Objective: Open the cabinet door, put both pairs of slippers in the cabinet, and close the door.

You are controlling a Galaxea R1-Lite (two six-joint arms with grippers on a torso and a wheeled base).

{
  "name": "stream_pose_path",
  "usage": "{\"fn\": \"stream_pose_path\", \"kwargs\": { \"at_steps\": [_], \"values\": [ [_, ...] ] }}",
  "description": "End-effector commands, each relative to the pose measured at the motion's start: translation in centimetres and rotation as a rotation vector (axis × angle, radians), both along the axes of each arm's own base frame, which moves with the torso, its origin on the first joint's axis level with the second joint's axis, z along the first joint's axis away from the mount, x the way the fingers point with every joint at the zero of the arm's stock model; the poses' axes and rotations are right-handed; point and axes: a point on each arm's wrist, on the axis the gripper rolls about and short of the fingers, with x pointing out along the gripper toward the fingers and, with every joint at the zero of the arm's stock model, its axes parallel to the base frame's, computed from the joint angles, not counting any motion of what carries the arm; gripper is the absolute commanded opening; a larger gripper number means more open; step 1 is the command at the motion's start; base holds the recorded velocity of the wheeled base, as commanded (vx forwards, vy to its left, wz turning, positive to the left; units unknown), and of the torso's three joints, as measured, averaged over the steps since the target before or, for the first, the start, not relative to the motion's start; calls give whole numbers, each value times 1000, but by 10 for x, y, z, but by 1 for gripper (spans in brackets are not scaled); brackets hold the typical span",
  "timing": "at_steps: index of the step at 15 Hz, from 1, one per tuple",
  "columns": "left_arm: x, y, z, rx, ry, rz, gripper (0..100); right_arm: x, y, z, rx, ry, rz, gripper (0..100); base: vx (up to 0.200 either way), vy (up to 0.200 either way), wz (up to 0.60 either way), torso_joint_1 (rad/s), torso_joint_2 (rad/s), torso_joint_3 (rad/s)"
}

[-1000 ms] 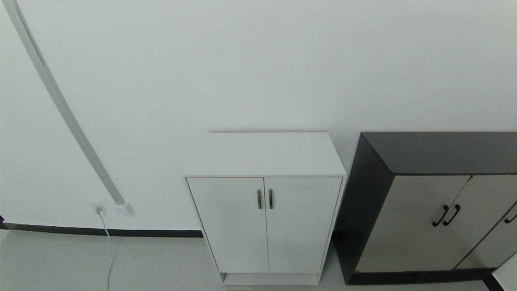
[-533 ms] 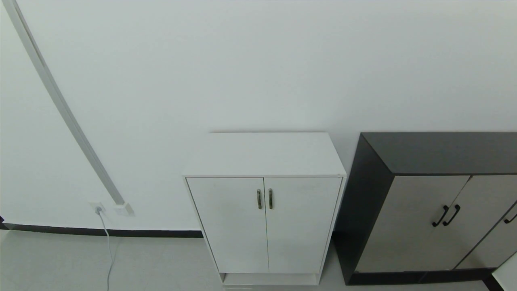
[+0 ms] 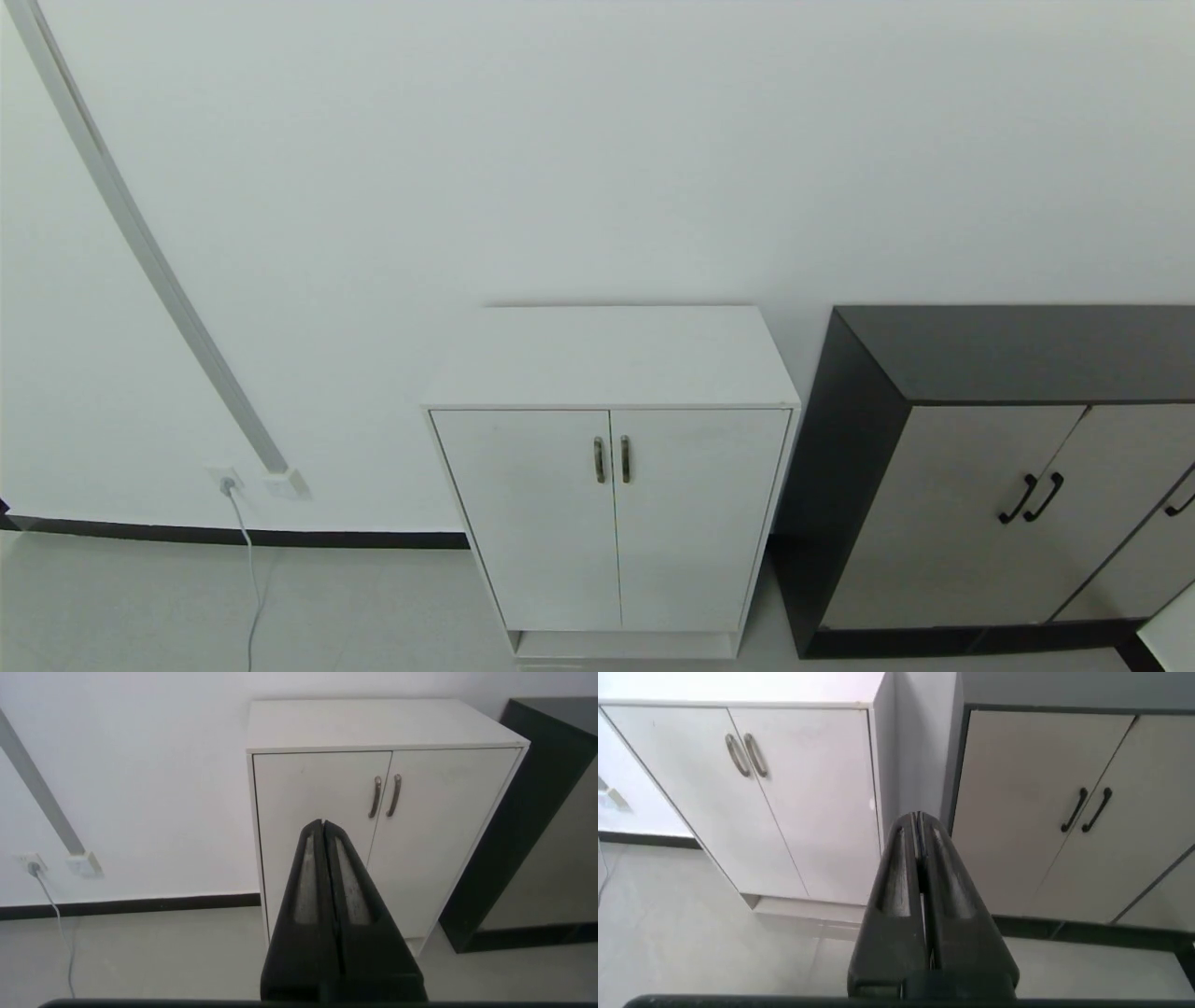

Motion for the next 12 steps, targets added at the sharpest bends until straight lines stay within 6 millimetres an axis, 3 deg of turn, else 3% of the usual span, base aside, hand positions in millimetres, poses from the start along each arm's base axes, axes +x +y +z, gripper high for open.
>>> {"fn": "stream_pose_path", "kwargs": {
  "at_steps": [1, 7, 12],
  "values": [
    [0, 0, 0, 0, 1, 0, 0, 0, 0, 0, 1, -4, 2, 0, 0, 0, 0, 0, 0, 0],
    [0, 0, 0, 0, 1, 2, 0, 0, -1, 0, 3, 3, 91, 0, 0, 0, 0, 0, 0, 0],
    [0, 0, 0, 0, 1, 0, 0, 0, -1, 0, -5, 1, -21, 0, 0, 0, 0, 0, 0, 0]
  ]
}}
